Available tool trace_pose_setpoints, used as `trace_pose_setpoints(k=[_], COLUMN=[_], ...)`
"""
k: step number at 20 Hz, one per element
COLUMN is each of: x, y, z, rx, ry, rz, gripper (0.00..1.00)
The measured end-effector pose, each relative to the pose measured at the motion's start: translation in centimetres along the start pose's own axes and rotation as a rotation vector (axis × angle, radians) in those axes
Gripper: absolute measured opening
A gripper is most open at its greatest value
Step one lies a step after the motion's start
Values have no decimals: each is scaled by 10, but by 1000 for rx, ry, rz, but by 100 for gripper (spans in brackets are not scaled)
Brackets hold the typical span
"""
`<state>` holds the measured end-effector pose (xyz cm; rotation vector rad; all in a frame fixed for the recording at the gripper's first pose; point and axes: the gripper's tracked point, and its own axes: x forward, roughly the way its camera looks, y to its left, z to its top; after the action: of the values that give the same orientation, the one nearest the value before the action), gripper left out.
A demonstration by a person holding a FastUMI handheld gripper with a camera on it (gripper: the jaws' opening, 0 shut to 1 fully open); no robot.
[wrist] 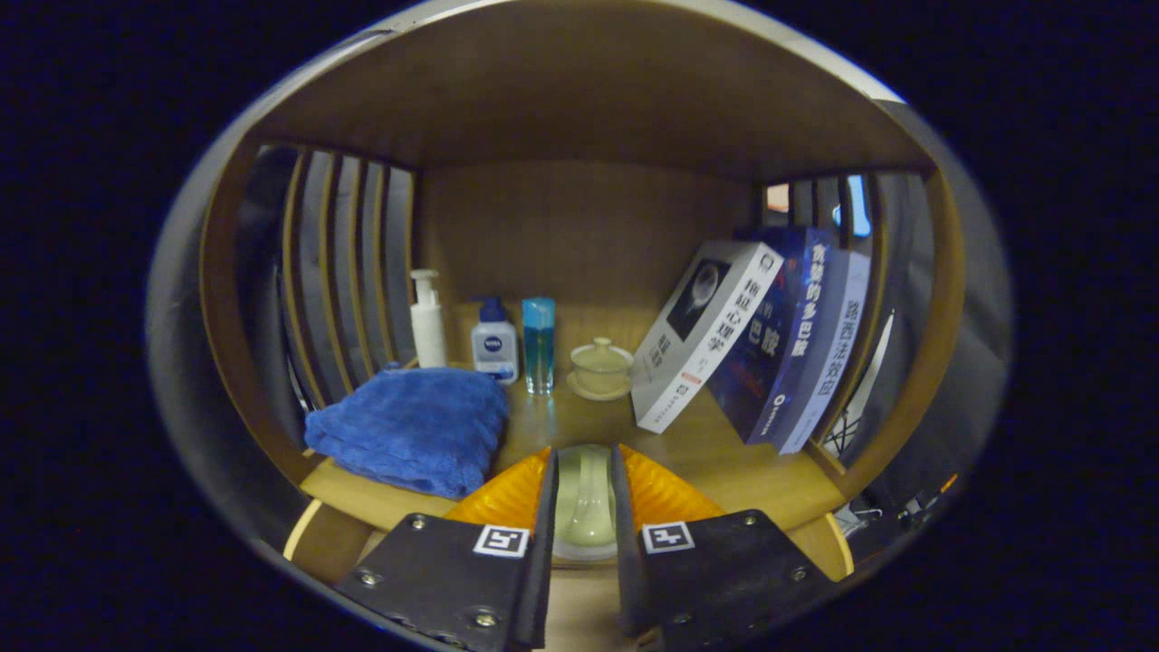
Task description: Pull open the drawer, take out the items inside it, and place them on the countertop above the cabinet.
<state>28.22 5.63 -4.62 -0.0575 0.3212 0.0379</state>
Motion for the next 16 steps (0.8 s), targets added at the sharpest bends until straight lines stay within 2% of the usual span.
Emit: trace_pose_setpoints(k=[3, 7, 12, 16], x=[-46, -99, -155, -183], y=[3, 22, 31, 31], z=[16, 18, -6, -30], rx=[-23, -45, -16, -12], ry=[-99, -225, -303, -337], rz=[-15, 39, 63, 80], gripper=[31, 31, 34, 43])
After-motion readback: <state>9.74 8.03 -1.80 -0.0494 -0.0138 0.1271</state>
